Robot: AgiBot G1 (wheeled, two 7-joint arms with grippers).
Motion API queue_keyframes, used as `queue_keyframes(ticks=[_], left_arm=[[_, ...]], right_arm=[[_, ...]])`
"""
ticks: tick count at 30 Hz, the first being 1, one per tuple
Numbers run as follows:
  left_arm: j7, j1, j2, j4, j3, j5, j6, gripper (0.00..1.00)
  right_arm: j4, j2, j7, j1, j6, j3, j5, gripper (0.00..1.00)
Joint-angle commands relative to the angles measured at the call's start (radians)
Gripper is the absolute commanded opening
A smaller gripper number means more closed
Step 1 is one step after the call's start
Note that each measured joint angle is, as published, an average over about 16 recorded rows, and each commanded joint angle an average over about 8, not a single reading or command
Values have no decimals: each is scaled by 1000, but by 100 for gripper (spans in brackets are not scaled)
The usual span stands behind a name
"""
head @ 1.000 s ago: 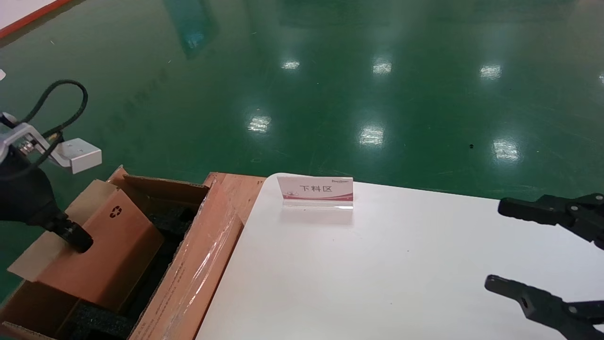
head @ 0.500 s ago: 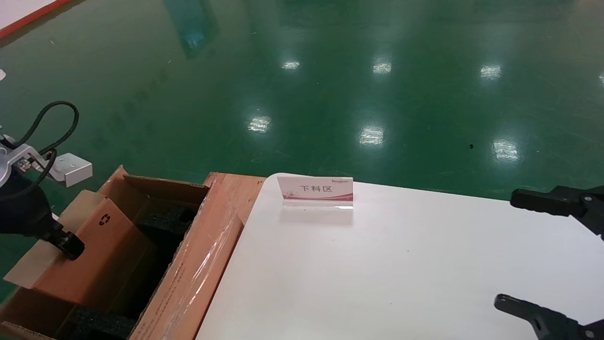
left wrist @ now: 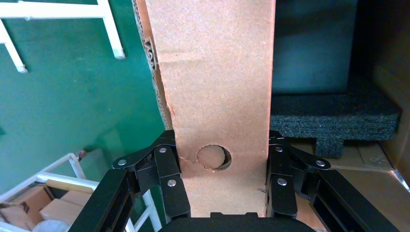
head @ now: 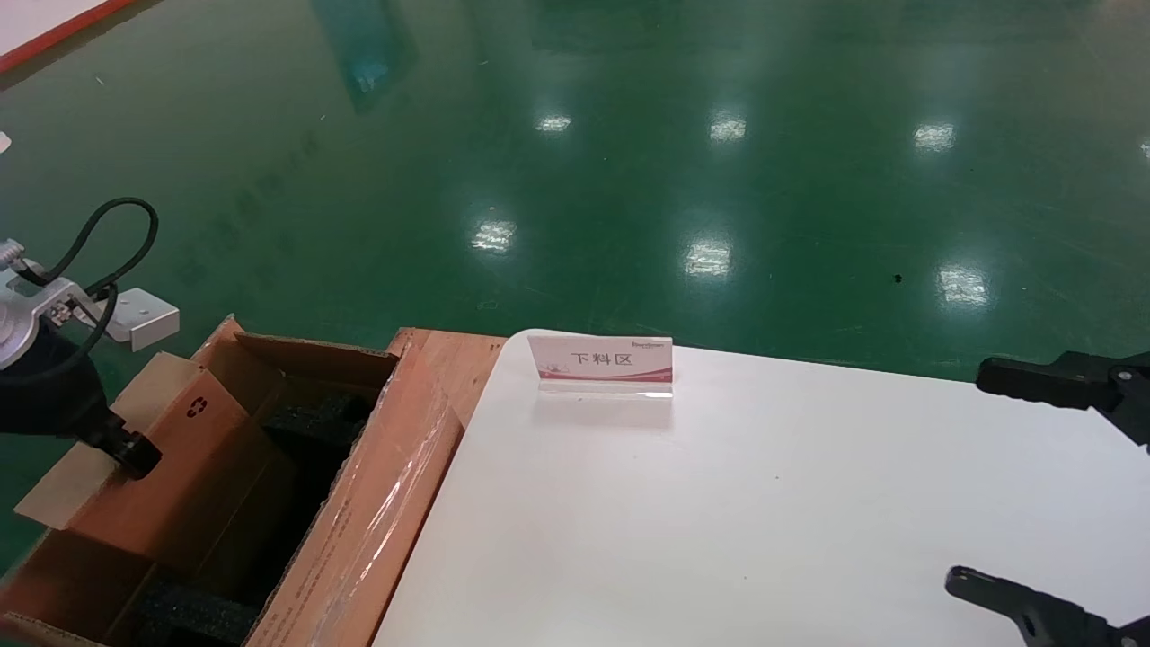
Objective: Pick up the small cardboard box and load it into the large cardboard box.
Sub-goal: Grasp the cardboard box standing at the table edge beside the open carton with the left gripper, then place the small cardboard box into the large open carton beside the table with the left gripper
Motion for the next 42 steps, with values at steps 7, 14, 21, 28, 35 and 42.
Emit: queue_keyframes(ticks=[7, 14, 21, 28, 35, 42], left_arm=[[17, 39, 10, 27, -1, 5, -28, 0], [12, 75, 24, 43, 2, 19, -55, 0], [5, 112, 35, 64, 6, 33, -83, 0], [8, 146, 49, 92, 0, 26, -105, 0], [27, 165, 53, 128, -9, 10, -114, 0], [47, 190, 53, 162, -16, -11, -120, 0]], right_arm=[[0, 0, 0, 0, 0, 0, 0, 100], [0, 0, 0, 0, 0, -1, 1, 100], [0, 1, -1, 0, 1, -1, 1, 100], [0, 1, -1, 0, 1, -2, 1, 100], [0, 1, -1, 0, 1, -2, 1, 100], [0, 1, -1, 1, 1, -2, 2, 100]])
